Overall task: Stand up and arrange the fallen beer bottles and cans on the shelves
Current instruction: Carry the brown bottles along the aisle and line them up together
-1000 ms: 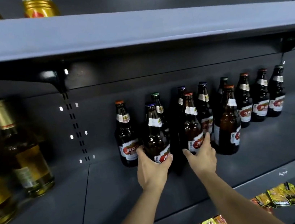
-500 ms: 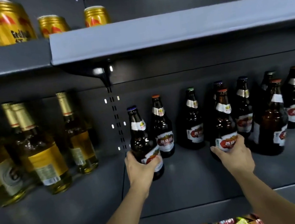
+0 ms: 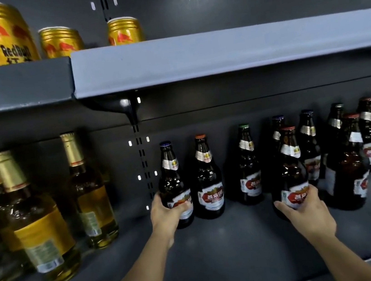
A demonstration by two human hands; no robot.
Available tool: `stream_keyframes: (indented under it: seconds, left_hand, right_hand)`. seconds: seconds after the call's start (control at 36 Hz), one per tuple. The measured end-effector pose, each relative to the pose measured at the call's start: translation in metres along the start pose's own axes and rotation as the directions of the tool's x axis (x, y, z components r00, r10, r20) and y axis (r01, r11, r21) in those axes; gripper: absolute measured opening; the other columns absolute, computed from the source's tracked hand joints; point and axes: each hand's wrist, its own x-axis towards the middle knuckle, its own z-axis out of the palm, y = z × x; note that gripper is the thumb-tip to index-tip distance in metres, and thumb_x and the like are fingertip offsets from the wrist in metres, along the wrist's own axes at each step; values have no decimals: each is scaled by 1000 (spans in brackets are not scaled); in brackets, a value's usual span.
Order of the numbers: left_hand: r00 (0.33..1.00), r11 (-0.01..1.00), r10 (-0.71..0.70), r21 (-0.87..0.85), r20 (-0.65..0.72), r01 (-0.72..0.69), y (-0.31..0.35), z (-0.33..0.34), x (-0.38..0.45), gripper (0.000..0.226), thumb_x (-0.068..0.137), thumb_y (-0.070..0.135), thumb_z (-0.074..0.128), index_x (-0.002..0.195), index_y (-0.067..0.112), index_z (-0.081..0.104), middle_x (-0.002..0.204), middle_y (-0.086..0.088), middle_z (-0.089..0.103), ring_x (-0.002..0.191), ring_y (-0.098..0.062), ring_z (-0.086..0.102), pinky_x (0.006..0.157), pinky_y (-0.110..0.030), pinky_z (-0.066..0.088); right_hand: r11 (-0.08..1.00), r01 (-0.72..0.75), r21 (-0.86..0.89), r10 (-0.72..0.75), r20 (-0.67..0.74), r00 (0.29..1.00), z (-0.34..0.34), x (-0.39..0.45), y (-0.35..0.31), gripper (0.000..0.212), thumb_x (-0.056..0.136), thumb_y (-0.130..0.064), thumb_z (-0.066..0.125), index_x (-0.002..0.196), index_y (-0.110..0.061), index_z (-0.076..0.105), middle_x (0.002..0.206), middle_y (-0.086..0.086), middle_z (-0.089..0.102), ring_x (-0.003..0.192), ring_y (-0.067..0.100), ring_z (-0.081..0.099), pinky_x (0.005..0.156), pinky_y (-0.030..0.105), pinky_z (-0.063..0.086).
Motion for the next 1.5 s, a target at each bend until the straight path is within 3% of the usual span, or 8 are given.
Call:
stream_keyframes:
  seconds: [0.25, 0.47, 0.56, 0.69, 0.86, 1.11, 1.28, 1.5]
  left_hand:
    - [990, 996, -19, 92, 140, 6, 2, -15, 14, 61, 76, -1, 78, 120, 23, 42, 101, 8, 61, 93, -6, 60, 84, -26, 46]
    - [992, 985, 84, 157, -90, -69, -6, -17, -7, 70, 76, 21, 82, 133, 20, 42, 124, 2, 52, 112, -14, 53, 98, -31, 45]
    - [966, 978, 166, 155, -198, -137, 0, -18, -26, 48, 85, 32, 73, 124, 18, 50, 113, 2, 58, 103, -13, 56, 86, -24, 44]
    - [962, 963, 267, 49, -59, -264, 16, -23, -55, 23, 93, 42, 56, 105, 23, 59, 92, 5, 62, 87, -7, 58, 73, -10, 42]
    - [963, 958, 264, 101, 49, -268, 22, -56, -64, 68, 65, 73, 70, 117, 32, 50, 108, 15, 63, 103, -1, 60, 89, -26, 49]
    - [972, 875, 235, 439, -23, -202, 19, -112, -31, 86, 59, 52, 85, 132, 31, 46, 121, 8, 56, 116, -12, 54, 94, -34, 48]
    - [975, 845, 209, 516, -77, -141, 22, -112, -19, 79, 64, 49, 84, 132, 28, 50, 117, 4, 53, 98, -5, 44, 81, -23, 38]
    - [974, 870, 188, 483, -129, -103, 23, -101, -10, 64, 71, 37, 83, 126, 22, 54, 114, 7, 53, 102, -13, 55, 84, -29, 48]
  right_hand:
    - [999, -4, -32, 2, -36, 999, 0, -4, -5, 75, 74, -44, 79, 130, -12, 39, 110, 11, 61, 105, 35, 57, 76, 40, 43]
    - [983, 133, -124, -120, 111, 987, 3, -40, -30, 64, 71, -51, 79, 107, -18, 37, 96, 2, 60, 93, 31, 61, 70, 36, 44]
    - [963, 225, -145, -197, 187, 962, 11, -65, -48, 68, 68, -53, 80, 109, -18, 38, 100, 2, 61, 97, 29, 61, 71, 34, 44]
    - [940, 337, -49, -305, 323, 896, 41, -108, -88, 75, 68, -55, 79, 120, -22, 35, 107, -4, 60, 108, 23, 59, 83, 33, 47]
    - [909, 407, 90, -405, 422, 811, 89, -151, -138, 68, 75, -50, 72, 125, -27, 33, 104, -10, 58, 103, 18, 61, 72, 26, 39]
    - [933, 331, 145, -358, 477, 803, 155, -177, -181, 54, 82, -37, 65, 123, -20, 35, 110, -4, 64, 101, 19, 63, 68, 27, 43]
    - [918, 369, 144, -394, 430, 812, 169, -170, -182, 49, 78, -43, 68, 108, -27, 33, 109, -10, 61, 98, 15, 61, 65, 27, 42]
    - [895, 403, 189, -444, 447, 776, 180, -164, -170, 79, 79, -32, 73, 142, -24, 26, 135, -5, 45, 115, 15, 55, 77, 26, 47]
